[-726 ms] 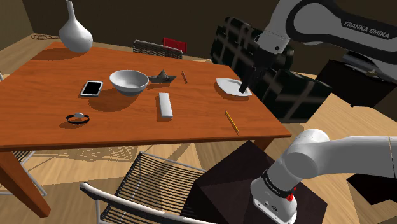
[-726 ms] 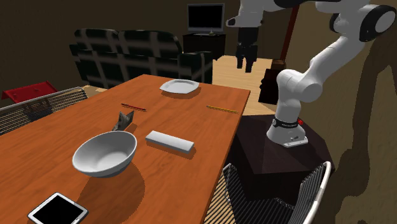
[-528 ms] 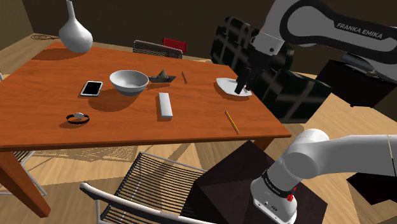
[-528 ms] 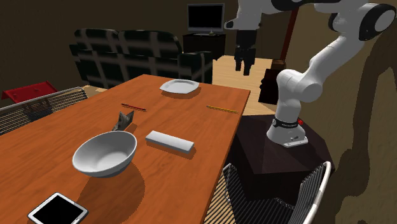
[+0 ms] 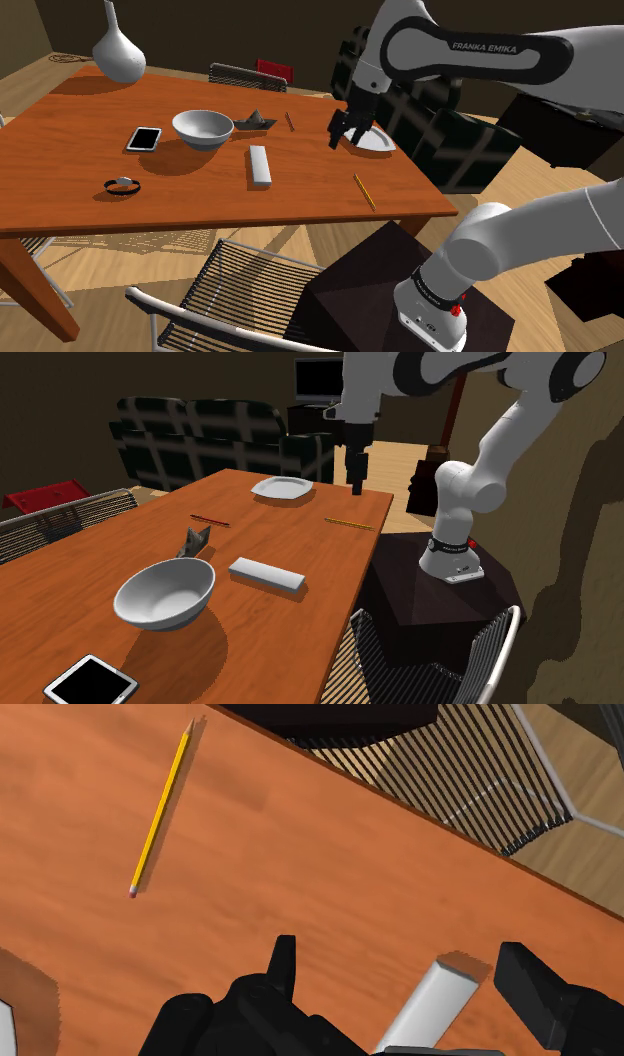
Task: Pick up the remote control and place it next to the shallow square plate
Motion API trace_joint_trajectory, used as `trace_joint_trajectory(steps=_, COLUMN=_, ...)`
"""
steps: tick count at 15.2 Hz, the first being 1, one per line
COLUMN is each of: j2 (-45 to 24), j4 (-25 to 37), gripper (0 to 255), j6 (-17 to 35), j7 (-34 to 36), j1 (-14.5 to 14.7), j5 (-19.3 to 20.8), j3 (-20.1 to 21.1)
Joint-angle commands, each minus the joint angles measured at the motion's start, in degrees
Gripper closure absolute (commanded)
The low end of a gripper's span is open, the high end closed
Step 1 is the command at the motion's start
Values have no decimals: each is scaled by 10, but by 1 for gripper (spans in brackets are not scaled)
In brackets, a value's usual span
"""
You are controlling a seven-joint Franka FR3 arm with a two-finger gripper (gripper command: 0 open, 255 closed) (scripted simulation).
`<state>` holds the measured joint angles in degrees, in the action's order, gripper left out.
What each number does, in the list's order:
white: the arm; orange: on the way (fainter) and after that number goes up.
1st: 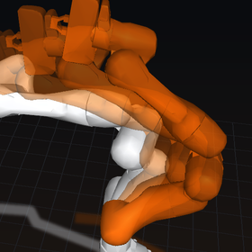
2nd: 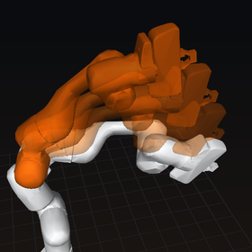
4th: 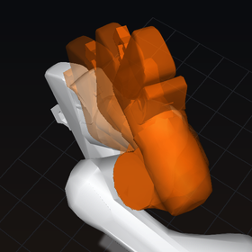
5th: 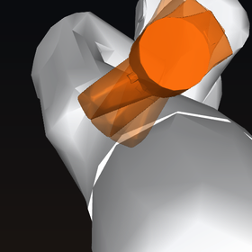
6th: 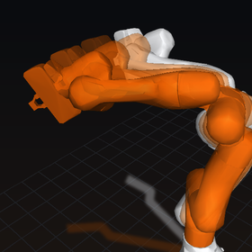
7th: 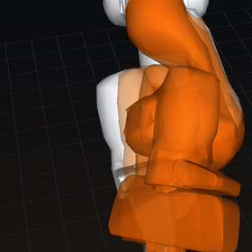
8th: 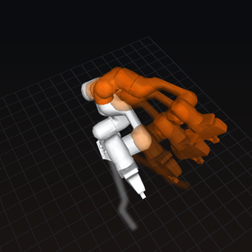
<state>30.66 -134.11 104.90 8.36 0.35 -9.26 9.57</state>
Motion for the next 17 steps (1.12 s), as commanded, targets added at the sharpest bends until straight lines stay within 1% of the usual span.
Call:
trace_joint_trajectory(steps=1, j2=-42, j4=7, gripper=0, j6=36, j7=25, j1=-2, j5=0, j3=18)
trace_joint_trajectory(steps=5, j2=-130, j4=48, gripper=0, j6=84, j7=75, j1=-9, j5=12, j3=45)
trace_joint_trajectory(steps=9, j2=-223, j4=100, gripper=0, j6=121, j7=128, j1=-14, j5=37, j3=66)
trace_joint_trajectory(steps=13, j2=-318, j4=165, gripper=0, j6=146, j7=184, j1=-12, j5=72, j3=79)
trace_joint_trajectory(steps=17, j2=-414, j4=243, gripper=0, j6=157, j7=237, j1=-2, j5=111, j3=79)
